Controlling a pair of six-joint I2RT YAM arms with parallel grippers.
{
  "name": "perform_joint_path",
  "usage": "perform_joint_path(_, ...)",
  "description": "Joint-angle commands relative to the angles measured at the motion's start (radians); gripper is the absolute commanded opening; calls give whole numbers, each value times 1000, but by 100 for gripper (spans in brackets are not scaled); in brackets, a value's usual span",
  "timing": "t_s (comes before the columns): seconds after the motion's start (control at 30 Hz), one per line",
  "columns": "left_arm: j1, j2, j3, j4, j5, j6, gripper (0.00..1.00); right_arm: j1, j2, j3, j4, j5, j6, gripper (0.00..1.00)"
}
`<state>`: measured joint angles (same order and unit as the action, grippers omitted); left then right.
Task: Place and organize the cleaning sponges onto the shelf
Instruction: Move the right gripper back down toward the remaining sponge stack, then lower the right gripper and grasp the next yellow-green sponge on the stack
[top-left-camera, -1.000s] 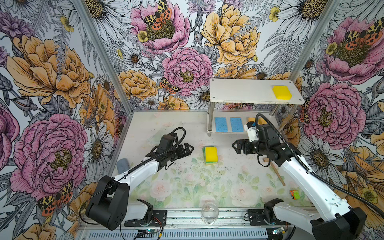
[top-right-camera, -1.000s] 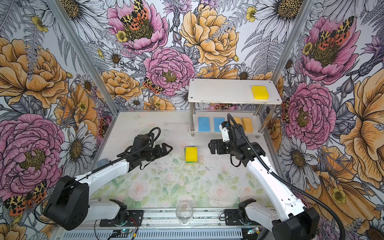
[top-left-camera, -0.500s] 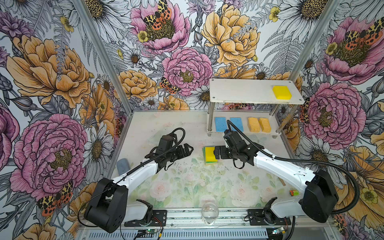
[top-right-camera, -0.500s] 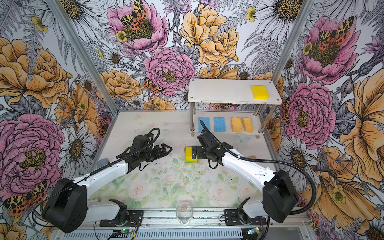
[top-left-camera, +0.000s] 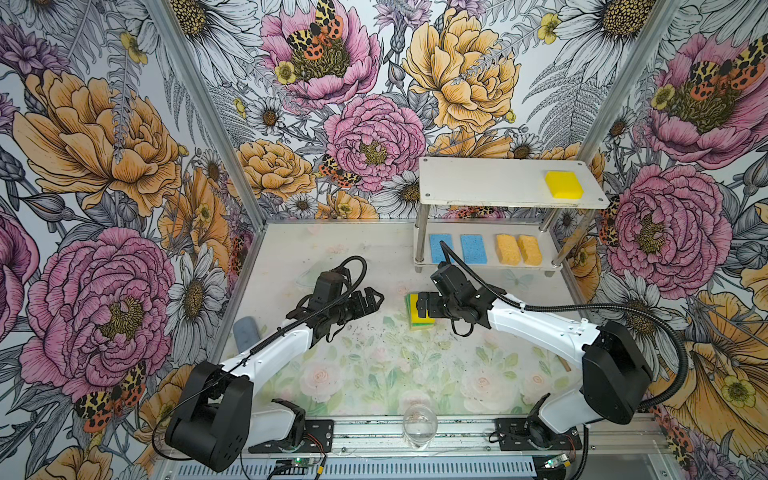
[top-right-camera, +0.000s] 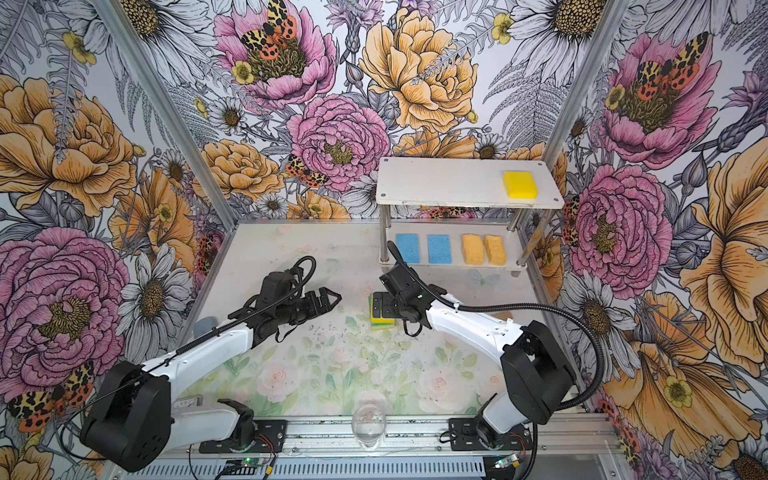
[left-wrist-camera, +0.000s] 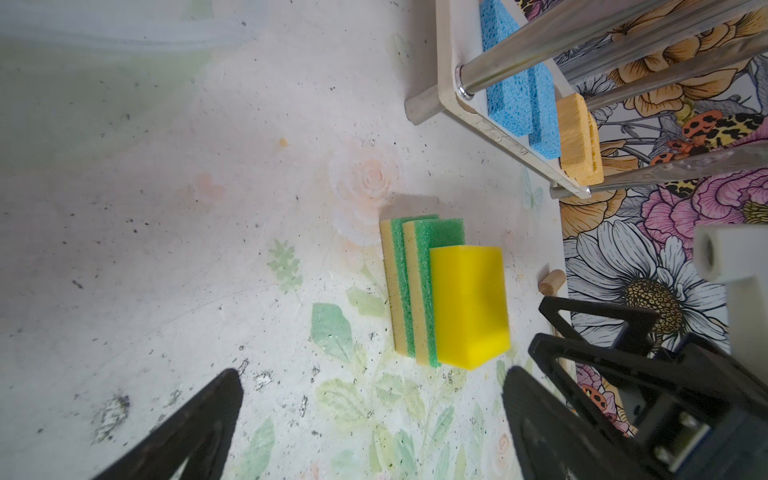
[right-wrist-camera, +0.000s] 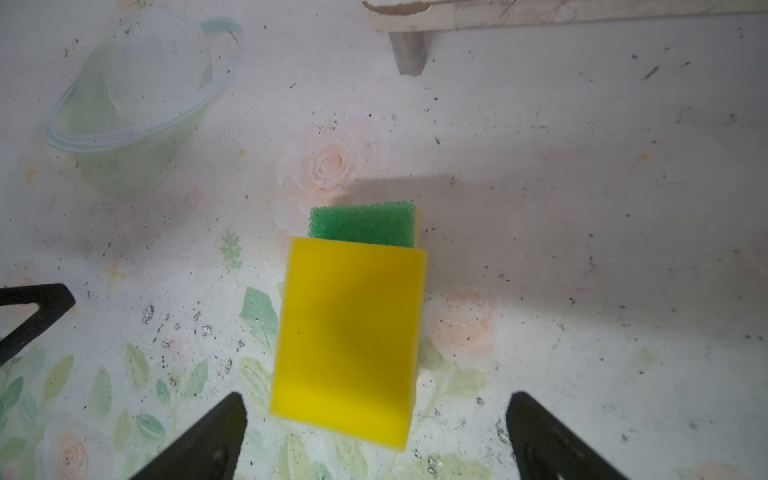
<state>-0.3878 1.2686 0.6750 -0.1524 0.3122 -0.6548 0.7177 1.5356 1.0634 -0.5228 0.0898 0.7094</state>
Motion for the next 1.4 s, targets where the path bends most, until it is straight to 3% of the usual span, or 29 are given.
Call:
perform_joint_path(0.0,9,-25,-17,4,21,6,99,18,31,46,32,17,29,100)
perform_joint_path(0.83,23,-12,-24,11,26,9,99,68,175,104,29,72,36,100)
perform_joint_path(1.37,28,-8,-33,20,28,6,99,94,239,116,22,144,23,90)
